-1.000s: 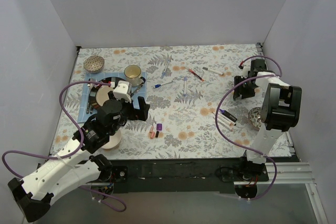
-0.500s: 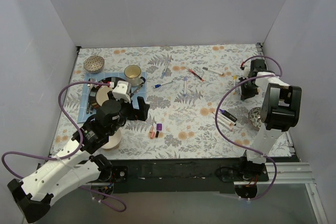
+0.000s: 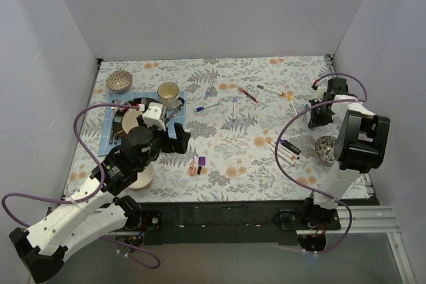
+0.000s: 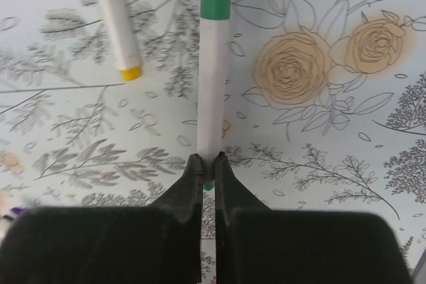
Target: Open the pen caps
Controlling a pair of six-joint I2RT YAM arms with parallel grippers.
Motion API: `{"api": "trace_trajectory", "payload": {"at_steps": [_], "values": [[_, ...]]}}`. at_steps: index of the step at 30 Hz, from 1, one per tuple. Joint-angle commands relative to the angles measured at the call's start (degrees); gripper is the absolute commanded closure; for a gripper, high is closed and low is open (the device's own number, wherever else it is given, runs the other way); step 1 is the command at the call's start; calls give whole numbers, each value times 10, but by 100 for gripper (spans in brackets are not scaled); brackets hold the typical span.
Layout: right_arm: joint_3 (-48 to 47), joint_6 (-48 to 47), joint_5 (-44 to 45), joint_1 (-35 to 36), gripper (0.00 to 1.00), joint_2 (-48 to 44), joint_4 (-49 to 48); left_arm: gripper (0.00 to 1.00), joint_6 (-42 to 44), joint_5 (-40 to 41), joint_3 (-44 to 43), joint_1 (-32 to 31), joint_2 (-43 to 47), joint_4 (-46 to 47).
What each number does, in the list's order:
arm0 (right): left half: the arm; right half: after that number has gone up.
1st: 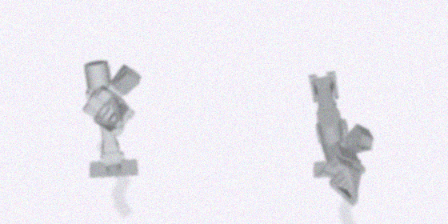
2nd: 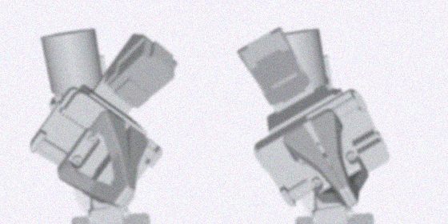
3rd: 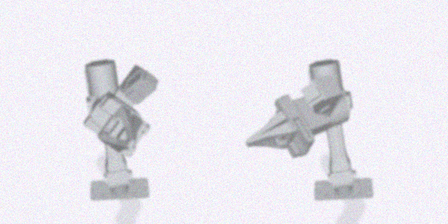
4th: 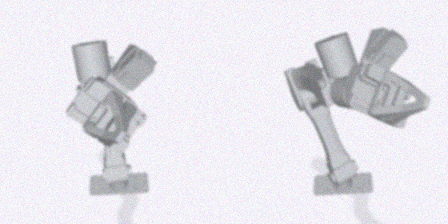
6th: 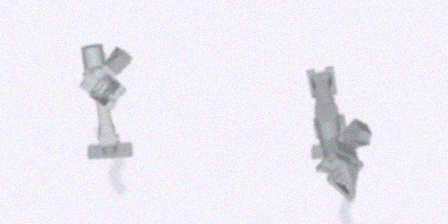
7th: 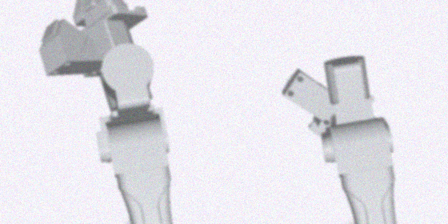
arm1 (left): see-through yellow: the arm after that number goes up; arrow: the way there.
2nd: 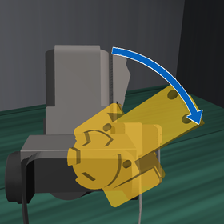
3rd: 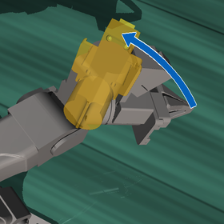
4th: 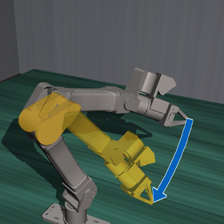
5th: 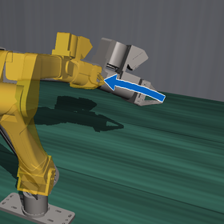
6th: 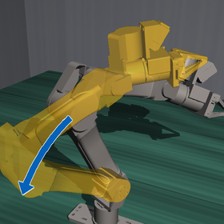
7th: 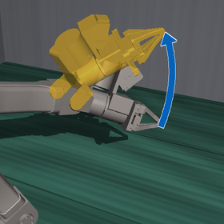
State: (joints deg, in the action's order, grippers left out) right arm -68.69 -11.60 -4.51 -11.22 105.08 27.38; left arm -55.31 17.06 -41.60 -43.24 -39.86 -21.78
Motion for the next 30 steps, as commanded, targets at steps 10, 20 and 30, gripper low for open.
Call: {"api": "trace_trajectory", "payload": {"at_steps": [10, 20, 30], "values": [[88, -117, -472, 0, 99, -200, 13, 2, -176, -313, 99, 77, -1, 219], [78, -262, -616, 86, 99, -190, 143, 2, -311, -315, 162, 36, -273, 734], [70, -284, -618, 161, 99, -177, 172, 5, -301, -235, 58, -12, -477, 819]]}}
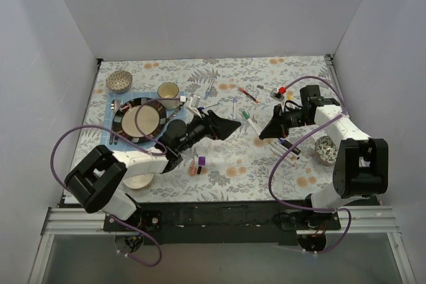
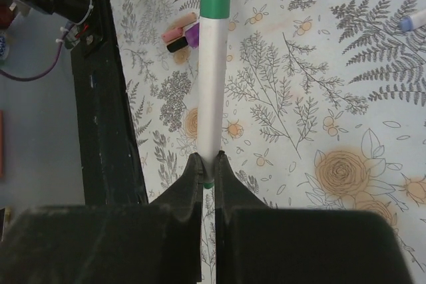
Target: Open the pen caps
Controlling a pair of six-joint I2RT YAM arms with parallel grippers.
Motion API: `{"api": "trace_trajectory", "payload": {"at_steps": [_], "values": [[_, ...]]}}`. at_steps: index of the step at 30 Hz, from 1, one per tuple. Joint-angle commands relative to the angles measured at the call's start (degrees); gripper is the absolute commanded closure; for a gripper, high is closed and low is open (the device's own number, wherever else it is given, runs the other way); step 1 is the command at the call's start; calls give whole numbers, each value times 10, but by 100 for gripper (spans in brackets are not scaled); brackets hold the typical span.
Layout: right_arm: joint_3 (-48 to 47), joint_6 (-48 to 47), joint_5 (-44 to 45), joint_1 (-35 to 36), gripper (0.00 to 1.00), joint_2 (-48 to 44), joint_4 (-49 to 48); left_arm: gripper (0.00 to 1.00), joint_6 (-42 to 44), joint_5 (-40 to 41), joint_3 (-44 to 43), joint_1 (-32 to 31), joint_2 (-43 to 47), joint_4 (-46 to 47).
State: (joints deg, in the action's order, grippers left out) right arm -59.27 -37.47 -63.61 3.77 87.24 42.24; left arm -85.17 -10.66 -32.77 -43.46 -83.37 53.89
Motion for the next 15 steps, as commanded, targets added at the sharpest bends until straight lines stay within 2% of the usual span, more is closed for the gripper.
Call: {"api": "trace_trajectory", "payload": {"at_steps": [1, 7, 12, 15], "values": [[-23, -28, -27, 18, 99, 1, 25, 6, -4, 47, -40, -13, -50, 65], [-25, -31, -24, 37, 99, 5, 28, 18, -2, 65, -81, -27, -100, 52], [-27, -32, -20, 43, 99, 7, 30, 43, -6, 73, -116, -28, -109, 0], [-26, -34, -20, 44, 99, 7, 29, 53, -9, 61, -123, -28, -115, -4]]}}
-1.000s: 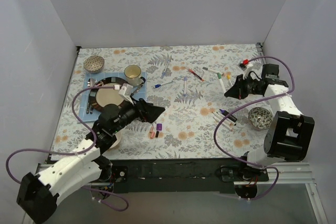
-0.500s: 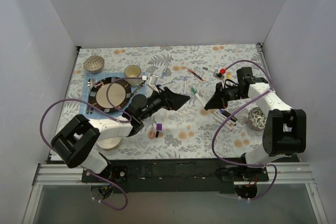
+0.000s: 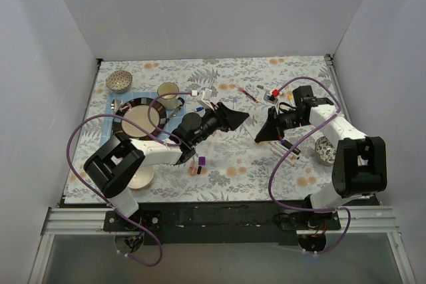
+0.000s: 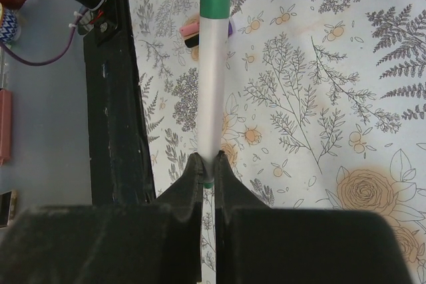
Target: Open the pen caps
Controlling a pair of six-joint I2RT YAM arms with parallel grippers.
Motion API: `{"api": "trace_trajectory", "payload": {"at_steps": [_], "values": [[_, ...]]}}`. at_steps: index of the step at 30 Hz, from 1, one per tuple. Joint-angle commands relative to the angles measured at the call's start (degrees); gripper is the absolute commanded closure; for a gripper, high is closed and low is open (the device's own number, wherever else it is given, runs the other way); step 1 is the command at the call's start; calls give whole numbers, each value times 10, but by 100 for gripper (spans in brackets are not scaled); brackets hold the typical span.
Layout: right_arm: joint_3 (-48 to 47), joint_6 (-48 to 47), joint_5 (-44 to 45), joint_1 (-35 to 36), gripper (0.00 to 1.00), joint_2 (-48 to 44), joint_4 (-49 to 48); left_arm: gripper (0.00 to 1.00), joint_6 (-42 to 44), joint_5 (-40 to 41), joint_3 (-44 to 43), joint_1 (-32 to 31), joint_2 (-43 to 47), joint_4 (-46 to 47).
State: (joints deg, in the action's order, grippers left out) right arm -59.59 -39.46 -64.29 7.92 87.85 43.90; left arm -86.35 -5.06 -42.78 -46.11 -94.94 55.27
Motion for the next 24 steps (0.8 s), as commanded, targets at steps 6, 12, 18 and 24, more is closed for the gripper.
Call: {"api": "trace_trajectory", "payload": {"at_steps": [6, 12, 18, 24], "values": [[-23, -15, -14, 3, 99, 2, 13, 60, 4, -16, -34, -1, -5, -44], [-22, -12, -13, 3, 99, 3, 10, 63, 12, -24, -42, -1, -3, -63], [-21, -11, -11, 3, 99, 6, 7, 94, 12, -34, -54, -1, -9, -77], [-18, -19, -32, 3, 56, 8, 14, 100, 3, -45, -68, -1, -13, -86]]}}
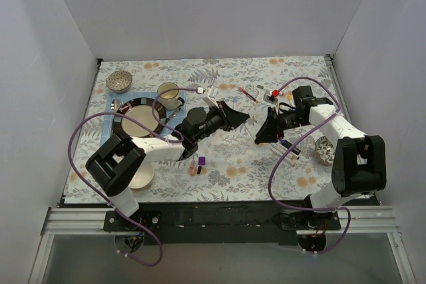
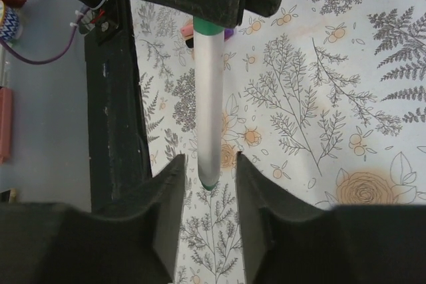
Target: Open the pen caps
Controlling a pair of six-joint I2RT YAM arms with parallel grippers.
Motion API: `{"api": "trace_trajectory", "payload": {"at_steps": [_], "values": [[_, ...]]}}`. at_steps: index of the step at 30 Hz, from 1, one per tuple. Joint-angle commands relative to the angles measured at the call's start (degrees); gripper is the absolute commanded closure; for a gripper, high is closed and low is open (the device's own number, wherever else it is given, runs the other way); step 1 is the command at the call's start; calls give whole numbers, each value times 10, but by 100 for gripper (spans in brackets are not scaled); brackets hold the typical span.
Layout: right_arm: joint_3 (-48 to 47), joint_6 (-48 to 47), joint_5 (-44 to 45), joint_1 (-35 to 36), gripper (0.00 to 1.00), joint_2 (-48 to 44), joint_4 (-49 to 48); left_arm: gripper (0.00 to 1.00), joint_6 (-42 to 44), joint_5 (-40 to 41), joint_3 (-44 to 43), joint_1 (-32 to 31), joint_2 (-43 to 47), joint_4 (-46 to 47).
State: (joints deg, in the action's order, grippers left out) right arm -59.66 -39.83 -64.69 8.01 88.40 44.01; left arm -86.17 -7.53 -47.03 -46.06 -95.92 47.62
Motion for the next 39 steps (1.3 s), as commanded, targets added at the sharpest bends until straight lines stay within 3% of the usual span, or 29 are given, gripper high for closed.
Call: {"api": "trace_trajectory", "payload": {"at_steps": [1, 4, 11, 12, 13, 15, 16, 19, 27, 35, 38, 39], "values": [[-18, -20, -33, 2, 48, 3, 16, 100, -4, -43, -30, -2, -8, -2], [-18, -29, -53, 3, 41, 3, 22, 100, -22, -71, -49, -9, -37, 12], [-18, -24, -68, 2, 44, 12, 20, 100, -15, -82, -72, -24, -59, 15], [-16, -19, -67, 2, 48, 13, 17, 100, -13, -79, -72, -24, -58, 14], [-16, -11, -67, 2, 70, 16, 13, 100, -10, -76, -73, -25, -54, 12], [-19, -7, -63, 3, 95, 24, 15, 100, -4, -33, -75, -25, -45, 3], [-23, -13, -62, 3, 99, 32, 20, 100, 4, -11, -78, -24, -28, 5], [-24, -24, -70, 9, 99, 39, 42, 100, 77, 87, -94, -8, 6, 5], [-27, -38, -63, 36, 99, 47, 56, 100, 112, 165, -146, 106, 94, 9], [-33, -47, -54, 39, 99, 44, 65, 100, 131, 158, -115, 147, 155, -1], [-36, -31, -14, 39, 99, 31, 44, 100, 123, 112, -92, 149, 188, -51], [-28, -13, 3, 38, 99, 24, 26, 100, 117, 77, -89, 148, 197, -113]]}}
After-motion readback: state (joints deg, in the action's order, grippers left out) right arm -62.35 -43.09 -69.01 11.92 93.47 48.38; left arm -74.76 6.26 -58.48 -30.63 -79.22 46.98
